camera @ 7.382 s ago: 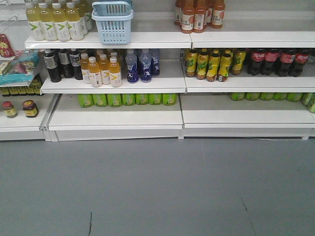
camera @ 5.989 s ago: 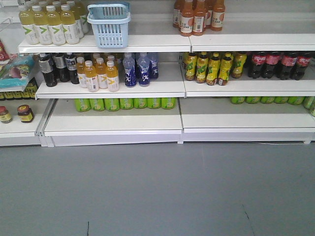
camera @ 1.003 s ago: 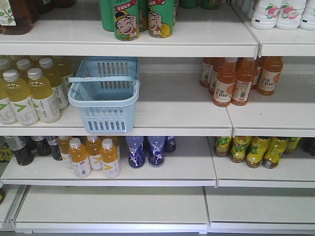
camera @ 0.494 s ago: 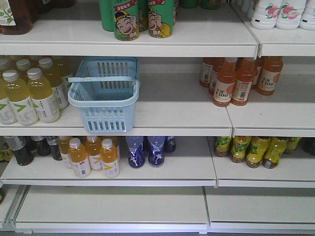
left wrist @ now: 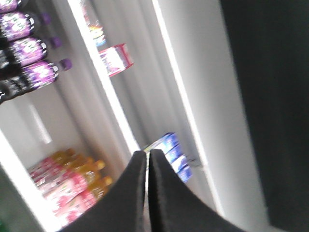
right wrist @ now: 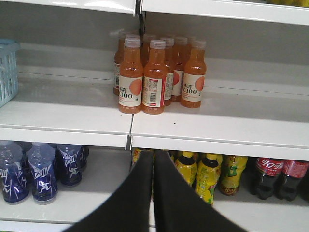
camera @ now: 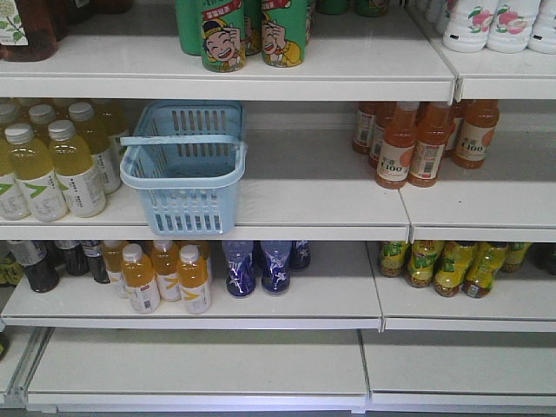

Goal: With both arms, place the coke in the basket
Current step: 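Drive closer and stop in front of the light-blue basket, then reach the left gripper toward the light-blue basket's handle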

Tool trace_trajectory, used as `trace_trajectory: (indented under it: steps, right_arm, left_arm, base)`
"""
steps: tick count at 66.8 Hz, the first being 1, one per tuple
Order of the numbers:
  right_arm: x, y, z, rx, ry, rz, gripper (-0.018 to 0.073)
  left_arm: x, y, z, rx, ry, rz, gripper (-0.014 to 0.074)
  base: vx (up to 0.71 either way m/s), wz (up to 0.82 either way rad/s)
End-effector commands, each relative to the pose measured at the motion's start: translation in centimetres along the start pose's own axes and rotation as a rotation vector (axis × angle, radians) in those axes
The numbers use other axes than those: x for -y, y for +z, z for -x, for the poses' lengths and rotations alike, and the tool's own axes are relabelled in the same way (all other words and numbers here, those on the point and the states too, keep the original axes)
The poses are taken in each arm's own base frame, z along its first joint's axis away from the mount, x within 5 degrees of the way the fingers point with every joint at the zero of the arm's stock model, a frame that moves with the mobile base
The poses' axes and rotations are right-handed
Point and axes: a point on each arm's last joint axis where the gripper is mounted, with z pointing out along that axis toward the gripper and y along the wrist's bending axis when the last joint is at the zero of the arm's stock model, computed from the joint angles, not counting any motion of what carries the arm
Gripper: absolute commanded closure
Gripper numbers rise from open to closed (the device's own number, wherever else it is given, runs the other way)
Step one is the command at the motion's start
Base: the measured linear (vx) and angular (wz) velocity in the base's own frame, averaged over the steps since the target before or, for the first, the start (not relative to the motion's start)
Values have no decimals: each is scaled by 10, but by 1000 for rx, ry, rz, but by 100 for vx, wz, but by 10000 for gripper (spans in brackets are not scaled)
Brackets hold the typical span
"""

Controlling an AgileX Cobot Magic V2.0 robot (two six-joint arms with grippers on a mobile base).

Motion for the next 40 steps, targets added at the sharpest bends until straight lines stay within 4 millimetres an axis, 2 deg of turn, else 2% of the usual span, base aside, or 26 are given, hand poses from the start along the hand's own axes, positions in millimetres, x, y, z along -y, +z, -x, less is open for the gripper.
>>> trace_trajectory:
  steps: [1,16,22,31,40]
  right_arm:
    - [-1,-1,4,73,-22,3,564]
    - [-1,-1,4,73,-22,3,564]
    - [-1,-1,4,73,-22,3,564]
    - [-1,-1,4,73,-22,3,564]
    - [-1,-1,4,73,-22,3,564]
  left_arm:
    - [-20,27,-9,-37,-42,62,566]
    - [-93,54,-44,-200,-103,203,407]
    - [-122,58,-68,-353,-208,183,321]
    - [-173,65,-102,-578,-276,294,176]
    - [-220,73,-118,-594,-347,379,42]
  base:
    - [0,0]
    - [0,0]
    - [0,0]
    - [0,0]
    - [0,0]
